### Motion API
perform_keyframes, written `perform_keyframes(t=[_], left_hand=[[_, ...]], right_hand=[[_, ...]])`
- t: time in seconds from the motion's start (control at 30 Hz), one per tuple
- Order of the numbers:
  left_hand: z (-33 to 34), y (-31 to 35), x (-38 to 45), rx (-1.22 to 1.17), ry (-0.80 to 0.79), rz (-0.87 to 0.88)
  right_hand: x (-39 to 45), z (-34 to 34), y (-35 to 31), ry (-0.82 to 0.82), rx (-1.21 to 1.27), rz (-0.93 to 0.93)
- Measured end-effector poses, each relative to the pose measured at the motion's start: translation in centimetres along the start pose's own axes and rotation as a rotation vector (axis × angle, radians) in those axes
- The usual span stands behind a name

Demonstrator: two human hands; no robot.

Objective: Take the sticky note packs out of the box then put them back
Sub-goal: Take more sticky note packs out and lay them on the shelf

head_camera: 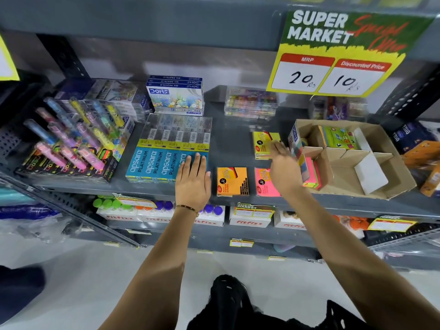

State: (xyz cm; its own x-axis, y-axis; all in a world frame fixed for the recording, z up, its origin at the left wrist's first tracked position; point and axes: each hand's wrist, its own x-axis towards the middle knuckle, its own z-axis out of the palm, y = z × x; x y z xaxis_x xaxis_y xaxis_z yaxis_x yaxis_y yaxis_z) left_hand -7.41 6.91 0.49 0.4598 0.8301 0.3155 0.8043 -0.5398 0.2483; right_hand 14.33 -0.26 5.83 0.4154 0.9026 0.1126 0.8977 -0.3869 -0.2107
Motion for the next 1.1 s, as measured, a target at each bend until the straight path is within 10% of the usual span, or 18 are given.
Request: perform_keyframes(t=[0.27,0.47,0.6,0.77,1.1], left_hand=[[0.0,-0.1,0.1,0.002,-0.016,-0.005],[0.0,0.0,0.1,-0.003,-0.023,-0.009],[0.0,-0.1,0.1,-0.004,-0.015,-0.002],[0.0,0.0,0.1,-0.02,-0.005,-0.007],[0.2,-0.1,0.1,0.0,-0.019,-0.006]], right_hand=[[2.4,-0.4,0.9,-0.147,-0.166,-0.088],[2.0,-0.2,-0.7,0.204,-0.151,-0.267],[1.8,0.7,-4.9,0.14,-0.145,-0.37],[1.7,1.8,-6.8,-0.119,-0.239,-0.337],[3.4,1.1,-1.0,-0.128,-0.123,-0.011]])
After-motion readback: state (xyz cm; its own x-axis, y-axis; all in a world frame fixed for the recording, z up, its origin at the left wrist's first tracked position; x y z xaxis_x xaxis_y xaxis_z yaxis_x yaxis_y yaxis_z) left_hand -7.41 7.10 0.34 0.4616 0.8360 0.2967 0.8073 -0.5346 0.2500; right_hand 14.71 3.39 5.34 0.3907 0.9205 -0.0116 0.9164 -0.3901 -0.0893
